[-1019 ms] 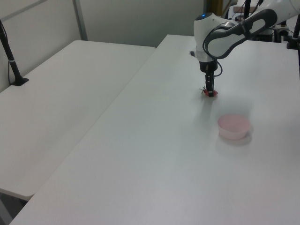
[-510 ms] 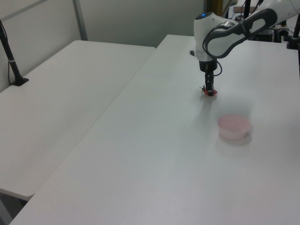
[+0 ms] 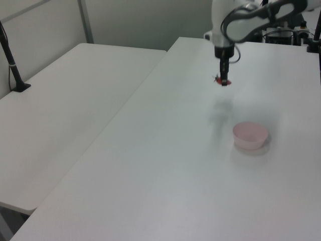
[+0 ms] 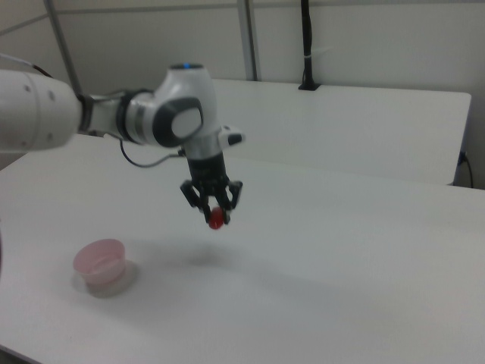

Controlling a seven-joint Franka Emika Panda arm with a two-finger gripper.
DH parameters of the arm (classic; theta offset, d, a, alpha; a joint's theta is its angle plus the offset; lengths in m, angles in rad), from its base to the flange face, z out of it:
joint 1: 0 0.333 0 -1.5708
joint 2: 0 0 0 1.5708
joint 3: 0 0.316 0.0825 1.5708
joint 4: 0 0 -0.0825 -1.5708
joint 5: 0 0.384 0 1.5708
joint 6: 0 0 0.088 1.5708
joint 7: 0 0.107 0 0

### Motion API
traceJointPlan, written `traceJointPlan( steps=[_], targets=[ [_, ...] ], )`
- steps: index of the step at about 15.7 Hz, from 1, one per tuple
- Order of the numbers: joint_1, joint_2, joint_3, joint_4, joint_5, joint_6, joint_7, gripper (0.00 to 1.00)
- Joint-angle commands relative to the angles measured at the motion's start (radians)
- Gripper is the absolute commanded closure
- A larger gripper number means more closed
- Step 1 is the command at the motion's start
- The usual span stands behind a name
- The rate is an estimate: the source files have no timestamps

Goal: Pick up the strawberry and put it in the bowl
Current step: 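Lift the strawberry and carry it toward the pink bowl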

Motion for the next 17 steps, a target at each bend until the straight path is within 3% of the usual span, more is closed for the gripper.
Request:
traceJointPlan(
  steps=[1, 3, 7, 11, 13, 17],
  targets=[
    [0.014, -0.184, -0.038, -0.038, -0.004, -0.131, -0.095, 0.58],
    [0.034, -0.241, -0.053, -0.04, -0.003, -0.211, -0.133, 0.58],
    [0.146, -0.289, -0.058, -0.118, -0.003, -0.259, -0.112, 0.58],
    [0.273, -0.3, -0.056, -0.176, -0.004, -0.262, 0.018, 0.58],
    [0.302, -0.295, -0.039, -0.208, -0.008, -0.26, 0.061, 0.58],
    [0.29, -0.292, 0.063, -0.305, -0.033, -0.251, 0.086, 0.58]
  ],
)
